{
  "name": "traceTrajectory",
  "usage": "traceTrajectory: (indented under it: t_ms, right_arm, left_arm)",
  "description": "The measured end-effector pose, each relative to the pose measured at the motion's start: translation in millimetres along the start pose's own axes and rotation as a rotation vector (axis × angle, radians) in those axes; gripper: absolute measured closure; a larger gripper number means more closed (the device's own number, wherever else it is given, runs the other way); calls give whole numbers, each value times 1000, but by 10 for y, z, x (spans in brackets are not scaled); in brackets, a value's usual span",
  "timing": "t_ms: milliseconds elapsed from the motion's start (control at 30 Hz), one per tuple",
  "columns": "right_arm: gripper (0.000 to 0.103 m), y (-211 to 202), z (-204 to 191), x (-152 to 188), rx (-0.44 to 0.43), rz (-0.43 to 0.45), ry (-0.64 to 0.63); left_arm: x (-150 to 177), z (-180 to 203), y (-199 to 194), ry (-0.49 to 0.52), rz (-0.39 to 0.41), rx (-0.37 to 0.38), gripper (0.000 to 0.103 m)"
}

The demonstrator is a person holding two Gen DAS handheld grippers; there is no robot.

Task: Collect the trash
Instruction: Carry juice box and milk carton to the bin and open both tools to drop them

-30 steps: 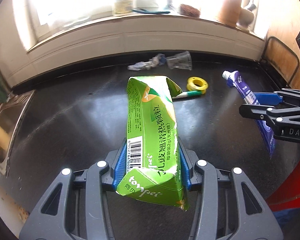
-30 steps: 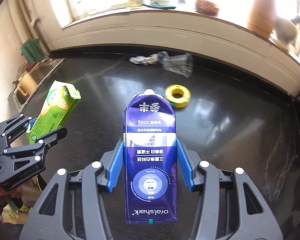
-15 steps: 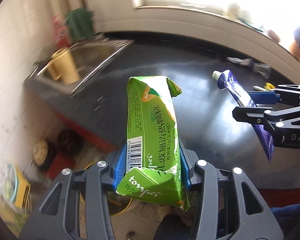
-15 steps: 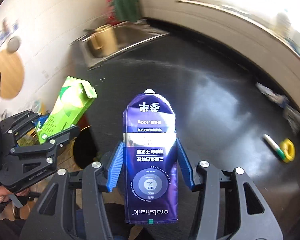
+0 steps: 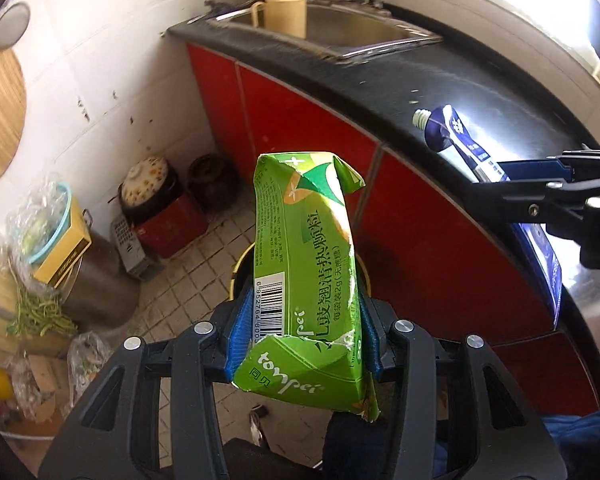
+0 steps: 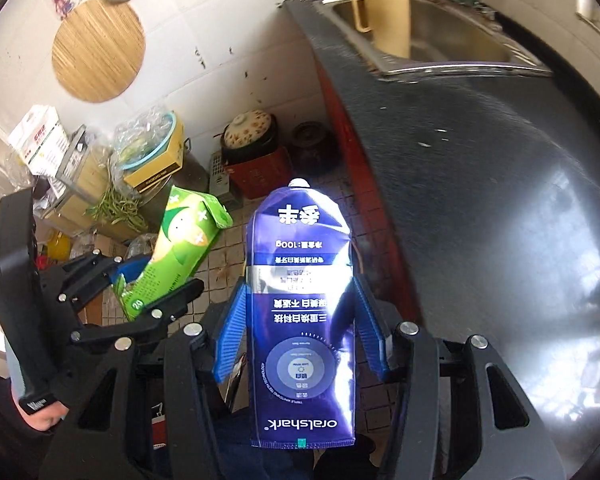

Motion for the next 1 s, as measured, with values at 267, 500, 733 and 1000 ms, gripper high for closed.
traceTrajectory:
  t_ms: [267,500,733,1000]
  right_arm:
    - [52,548,-97,-212,1,-76,-21]
    - [52,702,-84,-347,3,-93,-31]
    - [37,781,-104,-425,-3,-97,-35]
    - [32,589,-62,-495,-9,-65,-33]
  left_arm:
    - [-7,-211,337,-46,-40,17,58]
    - [-40,-291,485,-42,-56,18,58]
    - [-78,-344,565,-47,-59,34,30]
    - [-95,-316,549,-39,-62,24,22]
Point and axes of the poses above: each gripper's, at about its wrist camera, not at the fingertips, and y roughly the way its jaws point, z to its right, x to its underside, the point moved 4 cm from there along y, roughly the way its jaws point, and after that the axes turned 2 degrees about z, right-handed, at the moved point
